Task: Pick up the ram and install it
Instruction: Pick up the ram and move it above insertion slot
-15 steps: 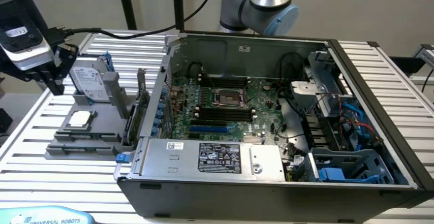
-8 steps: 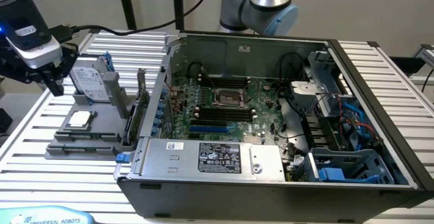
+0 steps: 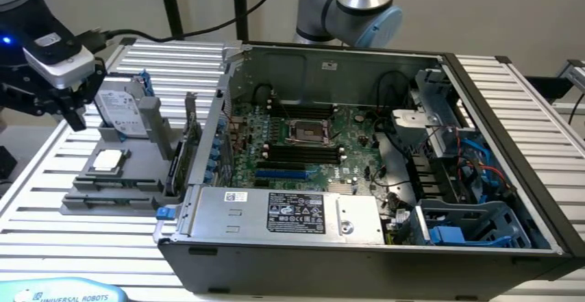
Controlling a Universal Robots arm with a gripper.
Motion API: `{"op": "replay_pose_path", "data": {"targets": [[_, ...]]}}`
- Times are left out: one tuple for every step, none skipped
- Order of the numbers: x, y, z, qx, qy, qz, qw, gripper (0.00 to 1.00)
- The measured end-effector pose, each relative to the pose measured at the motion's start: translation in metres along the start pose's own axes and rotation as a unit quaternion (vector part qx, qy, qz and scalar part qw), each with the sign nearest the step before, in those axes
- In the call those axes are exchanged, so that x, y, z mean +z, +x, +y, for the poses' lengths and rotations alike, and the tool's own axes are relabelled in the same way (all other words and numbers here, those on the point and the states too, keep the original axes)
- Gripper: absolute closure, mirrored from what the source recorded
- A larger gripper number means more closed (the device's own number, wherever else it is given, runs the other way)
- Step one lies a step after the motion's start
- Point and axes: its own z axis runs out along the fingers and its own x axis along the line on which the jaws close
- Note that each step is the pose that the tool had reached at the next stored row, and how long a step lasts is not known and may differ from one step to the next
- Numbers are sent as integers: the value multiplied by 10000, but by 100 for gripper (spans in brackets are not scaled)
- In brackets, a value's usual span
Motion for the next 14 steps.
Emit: {"op": "replay_pose_path", "data": {"targets": [[3, 0, 0, -90, 0, 4, 10000, 89], [7, 0, 0, -183, -1, 9, 9998, 89], [12, 0, -1, -271, -2, 13, 9996, 89], [16, 0, -1, -365, -3, 17, 9993, 89], [20, 0, -1, -454, -3, 22, 9990, 89], [25, 0, -1, -544, -4, 26, 9985, 89], [29, 0, -1, -634, -5, 31, 9980, 89], [34, 0, -2, -731, -5, 35, 9973, 89], [39, 0, -2, -818, -6, 39, 9966, 89], [43, 0, -2, -907, -7, 44, 9959, 89], [48, 0, -2, -997, -7, 48, 9950, 89], [54, 0, -3, -1089, -8, 52, 9940, 89], [60, 0, -3, -1178, -9, 56, 9930, 89], [66, 0, -3, -1268, -9, 60, 9919, 89]]}}
